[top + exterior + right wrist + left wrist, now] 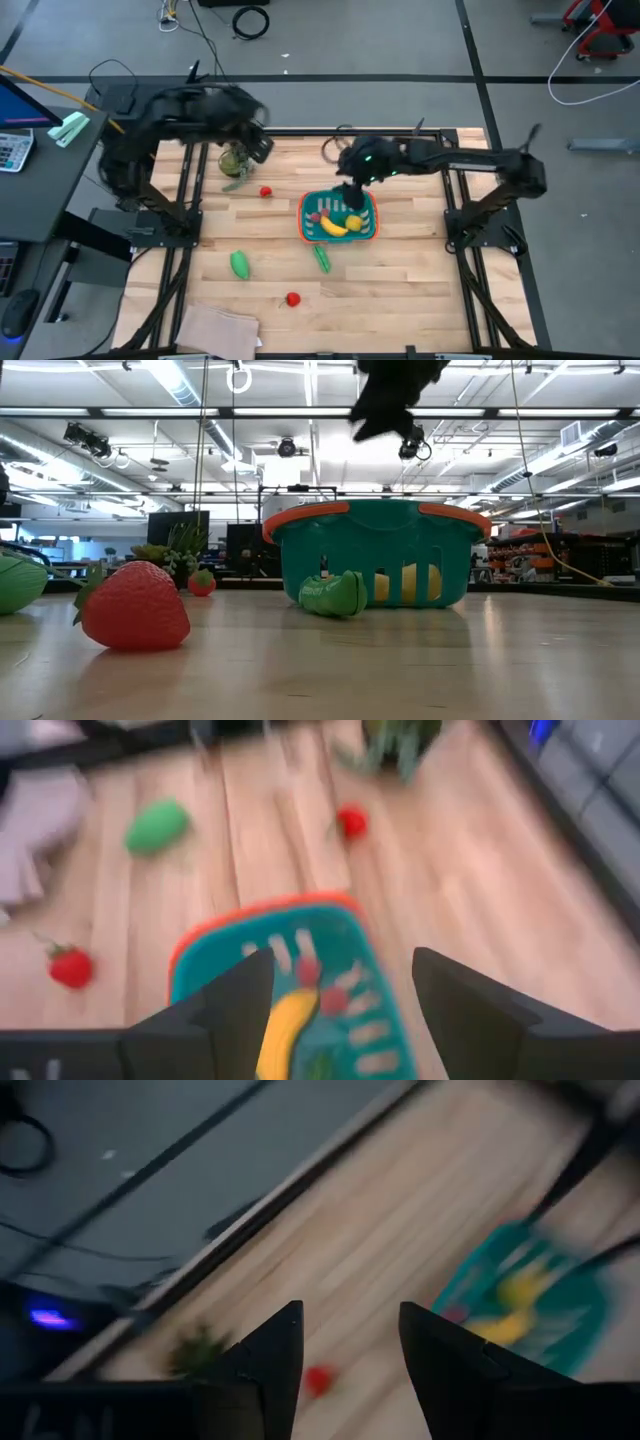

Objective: Pick and placing Produce into tupperware
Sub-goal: Put the top red strawberry into the blue bin

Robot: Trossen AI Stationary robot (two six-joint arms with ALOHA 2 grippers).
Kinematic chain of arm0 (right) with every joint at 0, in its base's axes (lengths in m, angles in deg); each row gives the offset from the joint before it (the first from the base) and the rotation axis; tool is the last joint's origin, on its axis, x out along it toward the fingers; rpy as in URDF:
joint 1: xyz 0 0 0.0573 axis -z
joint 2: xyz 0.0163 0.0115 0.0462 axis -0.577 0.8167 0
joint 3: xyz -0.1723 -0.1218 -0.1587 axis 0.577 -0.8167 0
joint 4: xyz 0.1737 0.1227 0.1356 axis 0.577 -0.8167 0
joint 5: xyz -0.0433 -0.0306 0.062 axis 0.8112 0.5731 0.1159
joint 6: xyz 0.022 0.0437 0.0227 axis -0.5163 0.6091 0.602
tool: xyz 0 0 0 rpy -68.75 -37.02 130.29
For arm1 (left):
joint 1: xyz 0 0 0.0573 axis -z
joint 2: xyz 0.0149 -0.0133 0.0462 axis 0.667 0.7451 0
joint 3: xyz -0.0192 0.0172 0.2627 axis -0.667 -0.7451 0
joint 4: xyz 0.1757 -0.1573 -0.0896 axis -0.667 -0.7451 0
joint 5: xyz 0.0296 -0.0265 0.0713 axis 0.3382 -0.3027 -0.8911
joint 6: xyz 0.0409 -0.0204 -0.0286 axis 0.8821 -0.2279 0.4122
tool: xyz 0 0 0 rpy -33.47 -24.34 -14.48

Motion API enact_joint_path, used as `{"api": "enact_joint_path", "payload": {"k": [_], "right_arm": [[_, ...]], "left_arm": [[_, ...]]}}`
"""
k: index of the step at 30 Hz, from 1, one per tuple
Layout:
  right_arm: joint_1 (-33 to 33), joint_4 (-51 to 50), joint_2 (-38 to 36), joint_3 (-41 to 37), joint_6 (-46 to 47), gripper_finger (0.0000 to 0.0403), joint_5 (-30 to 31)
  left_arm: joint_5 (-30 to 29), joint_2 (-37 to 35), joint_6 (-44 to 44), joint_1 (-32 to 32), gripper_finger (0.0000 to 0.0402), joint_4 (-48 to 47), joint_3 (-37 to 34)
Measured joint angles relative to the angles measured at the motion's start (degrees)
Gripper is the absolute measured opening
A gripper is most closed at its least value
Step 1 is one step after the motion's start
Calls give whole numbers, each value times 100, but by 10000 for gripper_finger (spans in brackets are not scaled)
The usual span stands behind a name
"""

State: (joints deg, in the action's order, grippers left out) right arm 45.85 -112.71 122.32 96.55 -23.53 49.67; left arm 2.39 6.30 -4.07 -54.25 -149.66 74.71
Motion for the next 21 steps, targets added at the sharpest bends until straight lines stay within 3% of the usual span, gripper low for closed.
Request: {"api": "enact_joint_path", "payload": {"k": [7, 12, 15, 21], "right_arm": [[450, -45, -883, 0, -362, 248, 27], [722, -207, -1229, 0, -478, 248, 22], [871, -308, -1302, 0, -524, 248, 22], [1105, -388, -1260, 0, -551, 248, 39]], "left_arm": [[89, 84, 2043, -310, 172, -33, -1422], [1203, 81, 2654, -697, 172, 105, -2656], [1583, 81, 3410, -775, 172, 575, -3312], [1642, 77, 4837, -870, 172, 1583, -4131]]}}
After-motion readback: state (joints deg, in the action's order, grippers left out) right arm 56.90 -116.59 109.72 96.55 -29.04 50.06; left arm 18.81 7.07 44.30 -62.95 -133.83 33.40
